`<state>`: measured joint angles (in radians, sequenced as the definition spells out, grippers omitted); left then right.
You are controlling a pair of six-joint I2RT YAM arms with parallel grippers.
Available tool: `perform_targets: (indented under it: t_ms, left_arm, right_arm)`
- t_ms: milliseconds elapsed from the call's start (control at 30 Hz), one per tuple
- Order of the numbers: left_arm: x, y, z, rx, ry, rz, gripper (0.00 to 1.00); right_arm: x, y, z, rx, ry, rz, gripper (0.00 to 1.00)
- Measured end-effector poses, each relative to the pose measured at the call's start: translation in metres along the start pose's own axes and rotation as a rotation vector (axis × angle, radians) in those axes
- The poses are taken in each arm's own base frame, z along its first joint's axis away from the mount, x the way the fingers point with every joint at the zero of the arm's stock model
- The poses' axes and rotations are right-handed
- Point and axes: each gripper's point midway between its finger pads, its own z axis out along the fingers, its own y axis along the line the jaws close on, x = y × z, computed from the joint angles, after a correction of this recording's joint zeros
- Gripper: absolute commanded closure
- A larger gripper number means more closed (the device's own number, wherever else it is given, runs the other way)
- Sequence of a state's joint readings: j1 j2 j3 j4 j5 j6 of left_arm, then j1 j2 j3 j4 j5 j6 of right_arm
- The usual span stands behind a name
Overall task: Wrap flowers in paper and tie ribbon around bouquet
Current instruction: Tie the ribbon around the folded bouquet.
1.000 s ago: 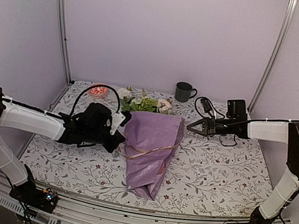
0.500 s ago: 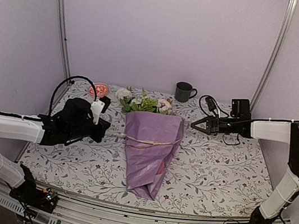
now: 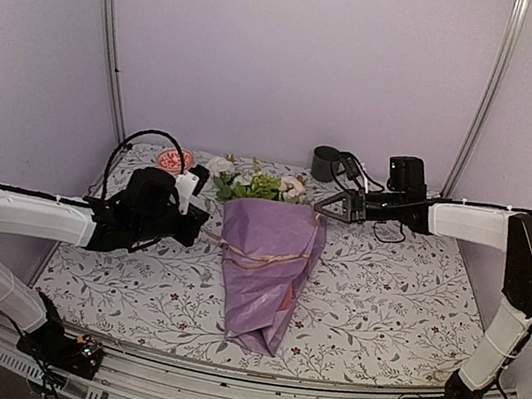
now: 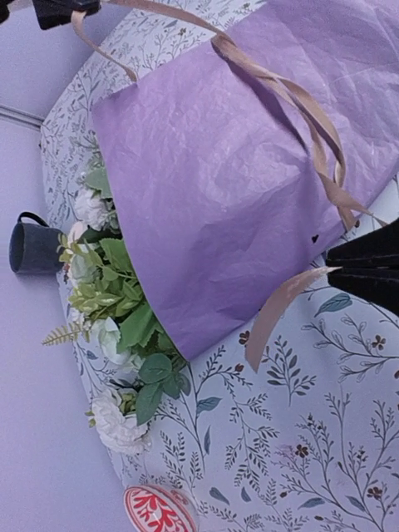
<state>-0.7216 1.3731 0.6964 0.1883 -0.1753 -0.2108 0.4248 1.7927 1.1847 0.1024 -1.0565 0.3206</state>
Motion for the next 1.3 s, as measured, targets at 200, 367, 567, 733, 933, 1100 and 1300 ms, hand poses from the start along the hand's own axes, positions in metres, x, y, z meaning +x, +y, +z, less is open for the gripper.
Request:
perform_targets:
  t_ms: [200, 367, 567, 733, 933, 1100, 1300]
  left_arm:
    - [-0.002, 0.037, 0.016, -0.147, 0.027, -0.121, 1.0]
    - [0.079, 0.152, -0.007, -0.435, 0.19, -0.386, 1.0]
    - [0.151, 0.155, -0.038, -0.488, 0.358, -0.532, 1.0]
    - [0.152, 0.172, -0.051, -0.525, 0.32, -0.649, 1.0]
    - [0.154, 0.2, -0.079, -0.608, 0.247, -0.751, 1.0]
    - [0.163, 0.211, -0.091, -0.669, 0.261, -0.764, 1.0]
    - [0.147, 0.194, -0.083, -0.584, 0.236, -0.71, 1.0]
  right_arm:
    - [0.006, -0.042, -0.045, 0.167, -0.151, 0.08, 1.0]
    - [0.128, -0.159, -0.24, 0.644, -0.532, 0.621, 1.0]
    - [0.168, -0.154, -0.279, 0.77, -0.667, 0.734, 1.0]
    - [0.157, -0.155, -0.296, 0.786, -0.707, 0.702, 1.0]
    - [0.162, -0.16, -0.318, 0.847, -0.746, 0.705, 1.0]
    - [0.164, -0.171, -0.336, 0.916, -0.771, 0.693, 1.0]
    - [0.158, -0.172, -0.329, 0.91, -0.734, 0.667, 0.98]
